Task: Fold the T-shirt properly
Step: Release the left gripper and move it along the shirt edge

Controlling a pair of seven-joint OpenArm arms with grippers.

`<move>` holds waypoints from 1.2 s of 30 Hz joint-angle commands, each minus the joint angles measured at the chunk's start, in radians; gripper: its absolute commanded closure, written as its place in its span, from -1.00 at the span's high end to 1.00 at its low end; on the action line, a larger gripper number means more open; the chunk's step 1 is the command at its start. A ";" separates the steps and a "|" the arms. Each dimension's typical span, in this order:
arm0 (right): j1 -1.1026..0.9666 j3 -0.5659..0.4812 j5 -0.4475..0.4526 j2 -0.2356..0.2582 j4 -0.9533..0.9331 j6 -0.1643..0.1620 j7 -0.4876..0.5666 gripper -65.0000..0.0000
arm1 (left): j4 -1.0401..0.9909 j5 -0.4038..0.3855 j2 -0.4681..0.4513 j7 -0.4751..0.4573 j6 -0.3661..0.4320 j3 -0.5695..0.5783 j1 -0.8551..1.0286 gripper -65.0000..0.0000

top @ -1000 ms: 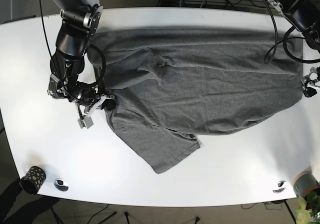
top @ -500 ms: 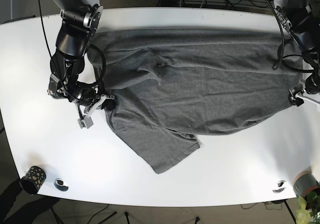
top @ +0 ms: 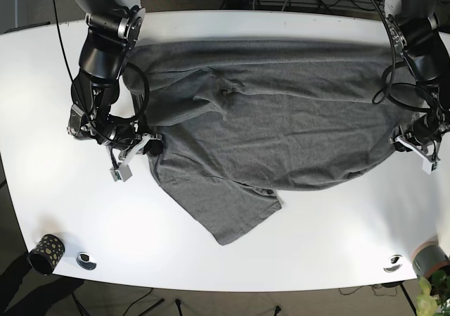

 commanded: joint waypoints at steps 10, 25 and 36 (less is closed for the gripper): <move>0.019 0.001 0.010 0.010 0.071 0.003 0.006 -1.00 | 0.490 -0.019 0.008 -0.014 -0.014 0.002 0.147 -0.88; 0.019 0.001 0.008 0.008 0.071 0.003 0.006 -1.00 | 0.668 -0.020 0.023 0.055 -0.013 0.031 0.340 0.15; 0.019 -0.001 0.007 0.007 0.071 0.003 0.006 -1.00 | 0.714 -0.138 0.046 0.056 -0.008 0.033 0.291 0.34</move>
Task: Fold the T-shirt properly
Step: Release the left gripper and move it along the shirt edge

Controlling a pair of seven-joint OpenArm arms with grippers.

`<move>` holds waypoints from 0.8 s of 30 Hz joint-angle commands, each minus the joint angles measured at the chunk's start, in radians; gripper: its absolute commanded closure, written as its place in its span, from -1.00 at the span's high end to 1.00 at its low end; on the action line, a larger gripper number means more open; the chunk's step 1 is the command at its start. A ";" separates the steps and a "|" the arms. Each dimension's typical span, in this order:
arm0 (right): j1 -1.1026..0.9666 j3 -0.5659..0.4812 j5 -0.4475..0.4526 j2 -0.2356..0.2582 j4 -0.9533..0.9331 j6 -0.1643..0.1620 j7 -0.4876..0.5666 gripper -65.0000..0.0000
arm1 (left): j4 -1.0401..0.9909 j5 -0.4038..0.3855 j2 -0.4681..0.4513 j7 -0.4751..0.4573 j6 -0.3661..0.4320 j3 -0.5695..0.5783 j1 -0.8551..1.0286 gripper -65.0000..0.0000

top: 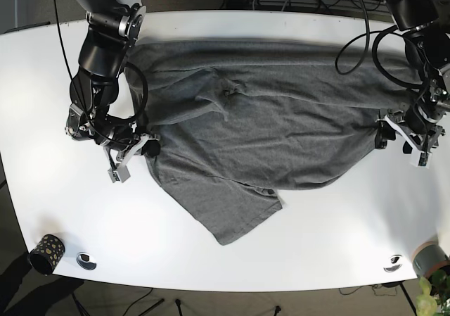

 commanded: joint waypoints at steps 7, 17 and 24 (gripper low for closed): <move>0.030 0.002 0.022 0.009 0.020 0.009 0.014 -1.00 | -0.167 0.052 -0.021 -0.026 0.095 -0.007 -0.177 0.33; 0.030 0.002 0.024 0.009 0.020 0.009 0.014 -1.00 | -0.266 0.089 -0.026 0.028 0.107 -0.008 -0.205 0.33; 0.030 0.002 0.024 0.009 0.020 0.009 0.014 -1.00 | -0.139 0.089 -0.019 0.076 0.104 -0.046 -0.087 0.21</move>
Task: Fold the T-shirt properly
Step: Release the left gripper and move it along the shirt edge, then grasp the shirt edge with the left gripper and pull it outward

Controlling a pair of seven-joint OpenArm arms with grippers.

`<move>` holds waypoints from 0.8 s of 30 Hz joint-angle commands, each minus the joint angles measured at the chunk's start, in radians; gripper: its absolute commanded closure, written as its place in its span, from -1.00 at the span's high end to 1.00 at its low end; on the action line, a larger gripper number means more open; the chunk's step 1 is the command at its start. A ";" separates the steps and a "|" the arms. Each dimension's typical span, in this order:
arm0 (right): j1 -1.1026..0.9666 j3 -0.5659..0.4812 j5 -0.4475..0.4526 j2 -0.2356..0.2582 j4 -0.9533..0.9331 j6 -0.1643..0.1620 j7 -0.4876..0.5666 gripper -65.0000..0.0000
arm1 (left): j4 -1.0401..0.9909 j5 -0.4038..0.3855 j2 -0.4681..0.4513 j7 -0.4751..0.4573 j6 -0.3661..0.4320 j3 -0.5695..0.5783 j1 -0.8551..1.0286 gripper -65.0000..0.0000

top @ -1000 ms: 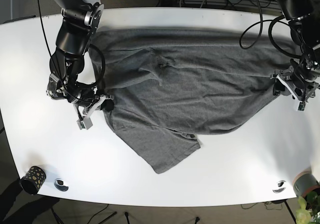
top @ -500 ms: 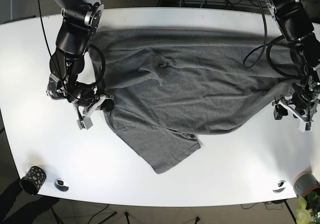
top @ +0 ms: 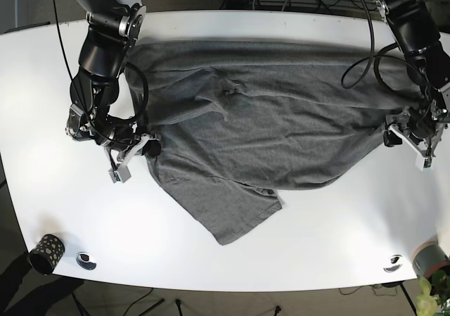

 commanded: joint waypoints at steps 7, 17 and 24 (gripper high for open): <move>0.029 0.002 0.024 0.011 0.020 0.009 0.016 -1.00 | 0.138 -0.008 0.001 0.049 -0.040 -0.073 0.106 0.21; 0.029 0.002 0.024 0.011 0.020 0.009 0.016 -1.00 | 0.154 0.000 0.003 0.104 -0.158 -0.109 0.205 0.20; 0.031 0.002 0.024 0.009 0.020 0.009 0.016 -1.00 | 0.249 -0.008 0.003 0.110 -0.226 -0.128 0.216 0.20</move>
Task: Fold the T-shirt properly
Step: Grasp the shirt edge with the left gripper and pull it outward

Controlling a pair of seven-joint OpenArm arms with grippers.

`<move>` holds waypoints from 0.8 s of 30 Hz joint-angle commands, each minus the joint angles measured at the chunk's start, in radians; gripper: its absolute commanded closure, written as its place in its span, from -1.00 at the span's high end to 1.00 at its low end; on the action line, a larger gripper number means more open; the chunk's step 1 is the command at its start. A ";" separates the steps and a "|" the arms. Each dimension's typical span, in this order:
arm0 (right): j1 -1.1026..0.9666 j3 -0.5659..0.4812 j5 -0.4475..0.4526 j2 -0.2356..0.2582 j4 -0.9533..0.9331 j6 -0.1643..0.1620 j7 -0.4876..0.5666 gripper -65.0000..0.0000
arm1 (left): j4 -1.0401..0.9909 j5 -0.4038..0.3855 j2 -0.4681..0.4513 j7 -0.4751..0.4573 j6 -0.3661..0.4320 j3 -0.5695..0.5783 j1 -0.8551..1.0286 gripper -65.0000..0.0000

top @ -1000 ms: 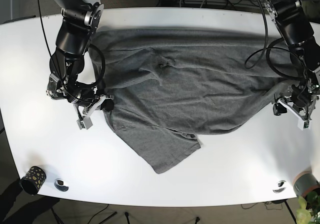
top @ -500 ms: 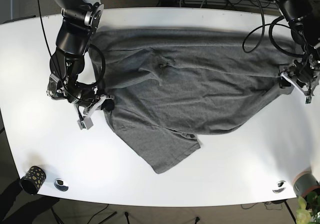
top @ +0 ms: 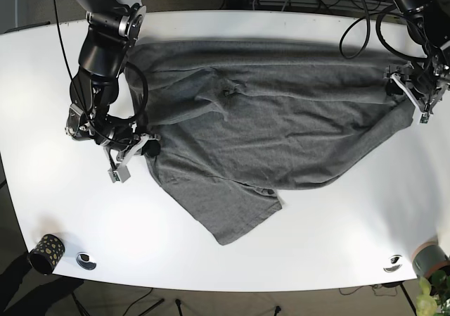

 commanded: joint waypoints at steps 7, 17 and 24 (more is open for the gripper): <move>0.031 0.002 0.024 0.008 0.020 0.009 0.016 -1.00 | 0.222 -0.009 0.021 0.008 -0.066 -0.117 -0.069 0.20; 0.029 0.002 0.024 0.008 0.020 0.009 0.016 -1.00 | -0.039 0.101 0.021 0.005 0.028 -0.119 -0.302 0.21; 0.028 0.002 0.024 0.008 0.020 0.009 0.016 -1.00 | -0.283 0.124 0.015 -0.013 0.028 -0.120 -0.391 0.21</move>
